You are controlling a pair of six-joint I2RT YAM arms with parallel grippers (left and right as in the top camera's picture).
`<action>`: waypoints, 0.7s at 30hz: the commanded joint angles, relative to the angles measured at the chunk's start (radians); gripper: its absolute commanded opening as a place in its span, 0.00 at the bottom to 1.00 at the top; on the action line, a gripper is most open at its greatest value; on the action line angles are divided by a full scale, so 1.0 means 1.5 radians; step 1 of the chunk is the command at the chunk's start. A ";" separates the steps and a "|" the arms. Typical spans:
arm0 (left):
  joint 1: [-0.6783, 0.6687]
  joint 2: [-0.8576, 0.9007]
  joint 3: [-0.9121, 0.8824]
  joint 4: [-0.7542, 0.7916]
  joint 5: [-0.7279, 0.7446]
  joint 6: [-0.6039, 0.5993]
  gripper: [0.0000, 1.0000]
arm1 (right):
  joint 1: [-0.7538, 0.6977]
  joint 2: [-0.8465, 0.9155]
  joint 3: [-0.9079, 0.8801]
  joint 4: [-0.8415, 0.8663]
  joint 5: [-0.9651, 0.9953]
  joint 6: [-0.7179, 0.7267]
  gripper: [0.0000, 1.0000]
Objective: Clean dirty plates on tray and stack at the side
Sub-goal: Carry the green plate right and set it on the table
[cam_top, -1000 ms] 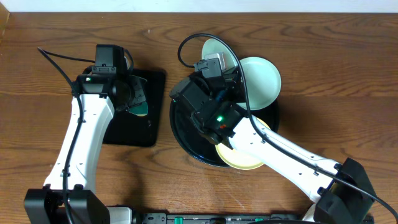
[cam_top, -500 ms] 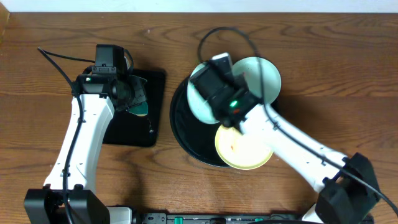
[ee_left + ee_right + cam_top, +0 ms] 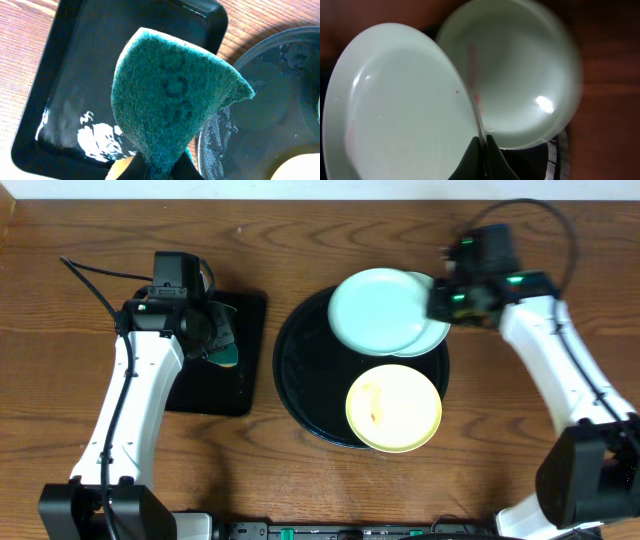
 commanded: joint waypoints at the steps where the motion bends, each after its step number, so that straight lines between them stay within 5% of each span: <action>1: 0.003 -0.001 -0.001 -0.001 -0.010 0.006 0.07 | -0.082 -0.015 0.002 -0.016 -0.061 0.009 0.01; 13: 0.003 -0.001 -0.001 -0.001 -0.010 0.006 0.07 | -0.389 -0.016 0.002 -0.085 0.050 0.023 0.01; 21: 0.003 -0.001 -0.001 -0.001 -0.010 0.006 0.08 | -0.429 -0.015 -0.025 -0.089 0.136 0.032 0.01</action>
